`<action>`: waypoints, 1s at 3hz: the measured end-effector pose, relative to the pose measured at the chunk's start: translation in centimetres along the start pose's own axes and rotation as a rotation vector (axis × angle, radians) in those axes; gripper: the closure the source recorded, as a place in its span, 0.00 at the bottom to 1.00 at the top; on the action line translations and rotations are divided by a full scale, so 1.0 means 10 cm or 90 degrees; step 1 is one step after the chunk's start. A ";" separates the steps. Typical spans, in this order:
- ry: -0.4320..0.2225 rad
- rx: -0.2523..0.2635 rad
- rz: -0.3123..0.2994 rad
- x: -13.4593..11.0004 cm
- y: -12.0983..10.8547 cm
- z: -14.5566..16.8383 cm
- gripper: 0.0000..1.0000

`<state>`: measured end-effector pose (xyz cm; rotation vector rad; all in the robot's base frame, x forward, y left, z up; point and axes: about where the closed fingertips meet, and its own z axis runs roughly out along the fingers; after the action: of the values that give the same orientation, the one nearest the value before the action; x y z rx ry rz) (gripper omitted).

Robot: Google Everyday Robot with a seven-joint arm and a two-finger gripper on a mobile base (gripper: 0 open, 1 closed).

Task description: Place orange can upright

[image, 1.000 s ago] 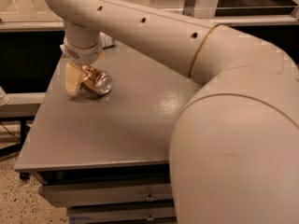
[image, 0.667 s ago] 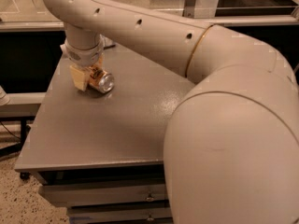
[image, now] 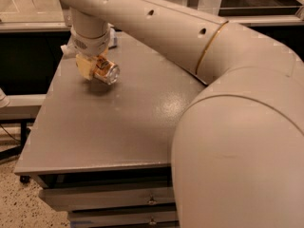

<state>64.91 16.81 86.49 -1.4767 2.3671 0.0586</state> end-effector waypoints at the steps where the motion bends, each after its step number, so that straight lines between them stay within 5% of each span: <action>1: -0.093 -0.001 -0.003 0.01 -0.13 -0.49 1.00; 2: -0.215 -0.013 -0.017 0.12 -0.17 -0.96 1.00; 3: -0.335 -0.048 -0.053 0.17 0.09 -1.18 1.00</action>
Offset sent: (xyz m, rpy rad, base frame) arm -0.0271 -0.1071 0.1559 0.5882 -0.2722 0.1067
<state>60.31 13.21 96.92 -1.3816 1.8963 0.4606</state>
